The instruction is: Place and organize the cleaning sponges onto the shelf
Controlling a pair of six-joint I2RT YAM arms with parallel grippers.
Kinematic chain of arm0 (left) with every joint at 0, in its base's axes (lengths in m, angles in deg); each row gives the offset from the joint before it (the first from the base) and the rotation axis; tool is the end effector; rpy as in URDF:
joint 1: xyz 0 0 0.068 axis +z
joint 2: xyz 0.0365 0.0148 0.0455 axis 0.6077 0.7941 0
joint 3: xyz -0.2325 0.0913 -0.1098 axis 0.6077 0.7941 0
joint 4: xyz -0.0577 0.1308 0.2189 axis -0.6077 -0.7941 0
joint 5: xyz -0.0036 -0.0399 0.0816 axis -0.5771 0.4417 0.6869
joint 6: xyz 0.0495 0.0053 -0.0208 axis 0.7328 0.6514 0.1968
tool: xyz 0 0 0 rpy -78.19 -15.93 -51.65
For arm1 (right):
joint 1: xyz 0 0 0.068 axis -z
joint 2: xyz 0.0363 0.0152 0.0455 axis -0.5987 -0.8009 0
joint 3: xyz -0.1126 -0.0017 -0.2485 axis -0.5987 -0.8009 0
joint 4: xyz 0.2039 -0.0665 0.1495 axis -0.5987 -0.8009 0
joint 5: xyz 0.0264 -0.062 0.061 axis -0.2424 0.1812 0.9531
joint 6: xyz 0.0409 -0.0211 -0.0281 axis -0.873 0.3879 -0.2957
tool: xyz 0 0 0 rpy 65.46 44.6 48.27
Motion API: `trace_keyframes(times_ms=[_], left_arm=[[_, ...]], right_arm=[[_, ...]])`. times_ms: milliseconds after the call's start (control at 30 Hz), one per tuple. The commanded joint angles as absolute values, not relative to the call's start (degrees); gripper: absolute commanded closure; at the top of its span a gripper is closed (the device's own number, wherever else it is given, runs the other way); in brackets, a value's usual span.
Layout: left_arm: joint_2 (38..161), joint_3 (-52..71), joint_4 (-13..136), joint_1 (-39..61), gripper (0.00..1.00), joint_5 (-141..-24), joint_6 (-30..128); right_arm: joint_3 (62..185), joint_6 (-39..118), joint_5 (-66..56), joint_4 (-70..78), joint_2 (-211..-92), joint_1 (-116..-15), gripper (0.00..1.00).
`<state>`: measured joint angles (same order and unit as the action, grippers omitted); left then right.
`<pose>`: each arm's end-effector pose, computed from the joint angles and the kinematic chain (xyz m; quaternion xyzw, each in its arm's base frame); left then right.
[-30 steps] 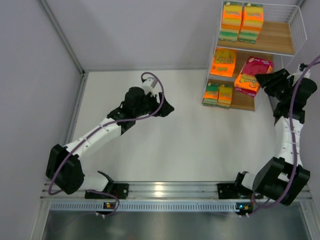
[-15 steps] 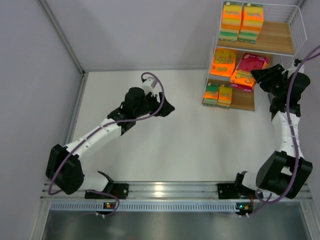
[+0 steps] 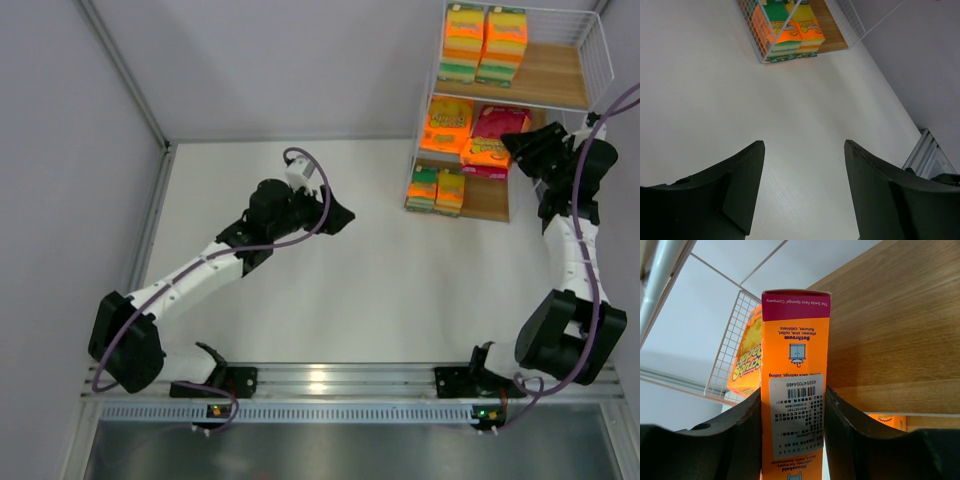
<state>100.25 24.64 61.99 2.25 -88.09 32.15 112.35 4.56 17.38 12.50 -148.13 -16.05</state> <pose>0.2486 -0.1856 0.3164 0.1176 0.7889 -0.3962 0.4549 0.3066 -0.0971 0.3638 0.2263 0.7012 0.3059 0.6029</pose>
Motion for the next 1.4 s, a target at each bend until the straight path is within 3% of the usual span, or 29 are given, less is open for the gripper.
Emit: trace_keyframes(times_ms=[0, 100, 133, 267, 767, 1133, 1367], left_arm=[[103.30, 22.15, 75.04, -4.02, 0.30, -86.43, 30.76], [109.28, 18.90, 85.49, -10.89, 0.38, -80.53, 34.88], [112.34, 18.19, 88.39, -11.87, 0.44, -80.18, 37.59], [122.19, 11.78, 100.89, -13.55, 0.54, -81.84, 44.55], [152.70, -24.42, 106.53, -14.34, 0.52, -80.79, 43.68], [162.20, -35.69, 106.44, -14.78, 0.48, -79.04, 42.89], [167.21, -41.75, 105.56, -16.19, 0.44, -69.11, 44.47]], right_arm=[[115.01, 4.79, 15.00, 13.50, -148.84, -16.48, 0.56], [115.71, 4.53, 14.74, 11.57, -148.67, -16.48, 0.56], [115.89, 4.44, 14.74, 10.95, -148.67, -16.48, 0.56], [115.89, 4.00, 15.27, 10.68, -149.02, -16.48, 0.56], [115.89, -0.31, 19.49, 14.72, -152.36, -16.48, 0.55], [117.56, -1.45, 21.51, 14.99, -154.20, -16.48, 0.53], [118.00, -1.45, 23.09, 14.64, -154.64, -16.48, 0.51]])
